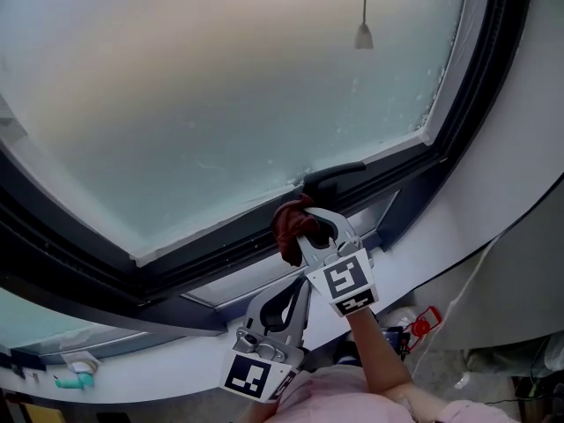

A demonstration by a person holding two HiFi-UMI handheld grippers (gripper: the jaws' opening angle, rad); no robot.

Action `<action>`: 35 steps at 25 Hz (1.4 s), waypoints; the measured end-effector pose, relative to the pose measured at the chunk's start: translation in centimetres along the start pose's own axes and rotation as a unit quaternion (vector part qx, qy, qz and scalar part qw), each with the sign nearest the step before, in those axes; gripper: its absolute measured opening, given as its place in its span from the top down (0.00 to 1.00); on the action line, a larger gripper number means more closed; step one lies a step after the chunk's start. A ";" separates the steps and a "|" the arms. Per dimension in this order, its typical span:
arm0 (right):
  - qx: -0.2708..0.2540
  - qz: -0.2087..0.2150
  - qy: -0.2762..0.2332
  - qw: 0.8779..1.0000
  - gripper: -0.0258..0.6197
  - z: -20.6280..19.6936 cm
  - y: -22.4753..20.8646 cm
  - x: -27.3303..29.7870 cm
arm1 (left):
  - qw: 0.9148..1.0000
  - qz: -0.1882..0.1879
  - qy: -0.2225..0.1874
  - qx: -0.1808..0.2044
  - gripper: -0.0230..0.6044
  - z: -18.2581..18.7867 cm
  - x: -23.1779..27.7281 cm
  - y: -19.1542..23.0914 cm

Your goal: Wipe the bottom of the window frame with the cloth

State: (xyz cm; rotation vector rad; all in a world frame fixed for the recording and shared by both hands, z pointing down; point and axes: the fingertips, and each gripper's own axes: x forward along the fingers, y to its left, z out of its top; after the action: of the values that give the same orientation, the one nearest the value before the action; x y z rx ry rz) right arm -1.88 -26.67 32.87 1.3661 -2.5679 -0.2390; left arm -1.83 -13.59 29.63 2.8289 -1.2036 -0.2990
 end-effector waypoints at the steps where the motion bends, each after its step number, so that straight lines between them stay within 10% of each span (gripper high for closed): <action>1: -0.016 -0.017 0.004 1.000 0.87 0.0 0.1 0.0 | 1.000 0.001 0.003 0.002 0.97 0.0 -0.6 0.2; 14: -0.059 -0.148 -0.005 0.987 0.88 0.0 0.2 -0.1 | 0.998 0.051 -0.005 0.022 0.97 1.8 -12.6 3.6; 35: -0.029 -0.068 -0.009 0.997 0.88 -0.2 0.2 -0.1 | 0.980 0.180 -0.013 0.077 0.97 3.6 -15.0 2.5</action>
State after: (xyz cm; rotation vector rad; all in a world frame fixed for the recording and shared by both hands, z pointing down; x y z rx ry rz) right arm -1.97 -26.47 33.08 1.5251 -2.4639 -0.3475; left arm -14.51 -4.44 28.73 2.6567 -1.7804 -0.2307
